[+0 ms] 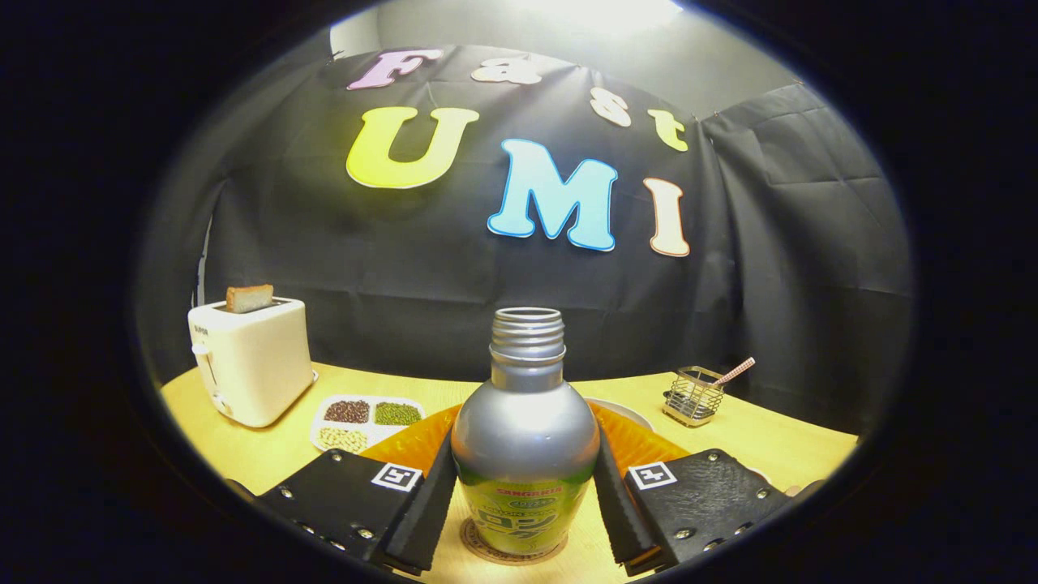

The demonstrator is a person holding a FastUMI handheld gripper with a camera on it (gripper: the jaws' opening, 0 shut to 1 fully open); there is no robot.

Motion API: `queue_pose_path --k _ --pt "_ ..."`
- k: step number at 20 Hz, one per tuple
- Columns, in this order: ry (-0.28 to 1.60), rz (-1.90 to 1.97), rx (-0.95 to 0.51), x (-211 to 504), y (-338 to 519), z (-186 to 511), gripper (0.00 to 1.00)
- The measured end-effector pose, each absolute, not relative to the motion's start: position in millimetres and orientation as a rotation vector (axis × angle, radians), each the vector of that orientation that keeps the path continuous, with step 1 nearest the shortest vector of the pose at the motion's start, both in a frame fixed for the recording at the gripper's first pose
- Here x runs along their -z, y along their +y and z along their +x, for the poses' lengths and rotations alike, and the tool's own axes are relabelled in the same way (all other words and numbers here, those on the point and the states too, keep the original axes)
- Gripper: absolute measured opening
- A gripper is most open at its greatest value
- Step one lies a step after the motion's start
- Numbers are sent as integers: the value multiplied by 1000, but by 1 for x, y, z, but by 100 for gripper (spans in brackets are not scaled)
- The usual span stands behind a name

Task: Take the bottle from table, then pour the juice into the cup, finally place the bottle on the coaster

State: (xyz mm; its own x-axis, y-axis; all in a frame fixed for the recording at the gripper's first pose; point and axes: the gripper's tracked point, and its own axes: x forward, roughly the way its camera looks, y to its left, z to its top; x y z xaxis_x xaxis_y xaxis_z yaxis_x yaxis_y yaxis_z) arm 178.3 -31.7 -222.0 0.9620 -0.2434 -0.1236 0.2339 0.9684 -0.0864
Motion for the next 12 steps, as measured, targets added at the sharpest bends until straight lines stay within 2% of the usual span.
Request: queue_pose_path --k 12 --pt "136 10 219 245 -28 186 78"
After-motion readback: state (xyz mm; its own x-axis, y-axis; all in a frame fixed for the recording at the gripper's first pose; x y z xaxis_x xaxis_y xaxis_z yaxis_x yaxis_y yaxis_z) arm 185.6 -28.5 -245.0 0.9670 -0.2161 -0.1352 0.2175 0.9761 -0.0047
